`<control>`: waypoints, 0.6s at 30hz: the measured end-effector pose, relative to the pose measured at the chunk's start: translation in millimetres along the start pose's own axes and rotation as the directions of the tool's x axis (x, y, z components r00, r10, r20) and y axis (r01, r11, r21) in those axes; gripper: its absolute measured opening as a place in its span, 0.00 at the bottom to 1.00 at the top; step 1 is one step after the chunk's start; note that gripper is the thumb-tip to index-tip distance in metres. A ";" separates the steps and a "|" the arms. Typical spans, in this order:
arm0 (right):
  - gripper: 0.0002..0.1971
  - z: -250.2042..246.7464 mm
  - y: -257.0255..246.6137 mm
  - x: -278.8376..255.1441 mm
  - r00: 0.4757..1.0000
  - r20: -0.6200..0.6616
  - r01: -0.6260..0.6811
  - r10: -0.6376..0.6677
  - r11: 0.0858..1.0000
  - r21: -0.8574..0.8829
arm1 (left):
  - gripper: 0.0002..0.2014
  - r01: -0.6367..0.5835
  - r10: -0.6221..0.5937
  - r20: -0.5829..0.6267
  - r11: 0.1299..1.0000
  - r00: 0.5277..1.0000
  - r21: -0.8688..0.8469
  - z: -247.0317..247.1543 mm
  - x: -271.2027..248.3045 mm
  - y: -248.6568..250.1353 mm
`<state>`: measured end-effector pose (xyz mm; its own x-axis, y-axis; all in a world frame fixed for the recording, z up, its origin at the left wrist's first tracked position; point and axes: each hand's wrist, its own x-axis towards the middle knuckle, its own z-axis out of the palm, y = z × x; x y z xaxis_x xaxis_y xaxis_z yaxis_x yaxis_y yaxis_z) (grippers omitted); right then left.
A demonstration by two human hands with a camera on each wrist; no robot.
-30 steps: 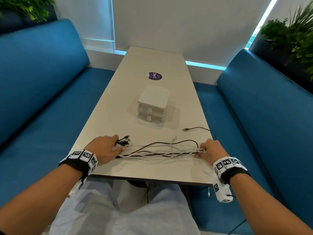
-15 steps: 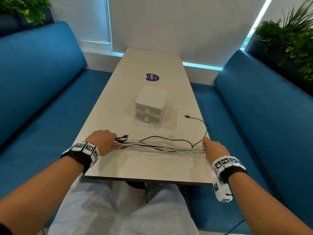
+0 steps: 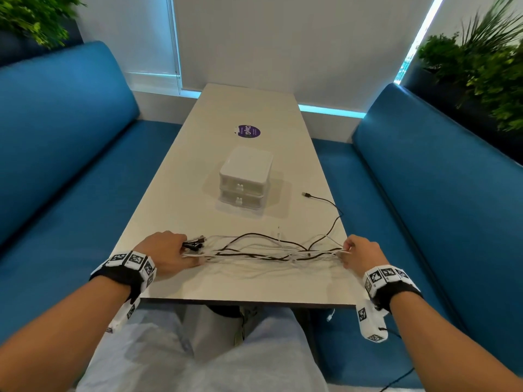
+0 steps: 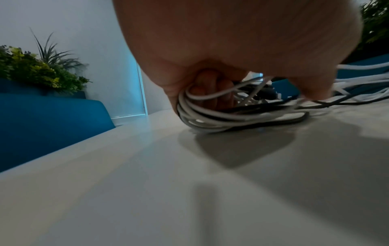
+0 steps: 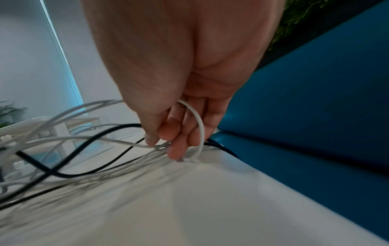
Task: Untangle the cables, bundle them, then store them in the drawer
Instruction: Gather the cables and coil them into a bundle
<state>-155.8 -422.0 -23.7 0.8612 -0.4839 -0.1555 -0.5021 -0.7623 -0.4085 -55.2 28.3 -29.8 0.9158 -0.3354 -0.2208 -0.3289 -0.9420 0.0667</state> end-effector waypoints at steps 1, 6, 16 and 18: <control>0.06 0.6 1.3 -0.8 1.000 -0.003 0.025 -0.025 1.000 0.010 | 0.36 -0.009 0.009 0.003 1.000 1.000 0.011 0.4 0.3 0.6; 0.07 0.9 6.2 -1.8 0.995 0.012 0.103 -0.104 0.991 0.081 | 0.35 -0.053 0.051 0.028 0.996 0.998 0.078 -2.0 1.1 3.9; 0.19 -24.4 14.7 2.2 0.994 0.089 0.072 -0.055 0.978 -0.194 | 0.18 0.039 -0.025 -0.056 0.962 0.998 0.271 -7.3 15.4 7.9; 0.34 -26.4 19.1 1.3 0.989 0.147 0.065 -0.022 0.951 -0.301 | 0.16 0.060 -0.045 -0.061 0.962 0.997 0.268 -5.2 17.8 7.7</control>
<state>-166.4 -448.5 -7.9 0.8742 -0.3990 -0.2768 -0.4451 -0.8863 -0.1281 -40.2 14.9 -28.1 0.9421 -0.2926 -0.1640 -0.3231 -0.9228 -0.2098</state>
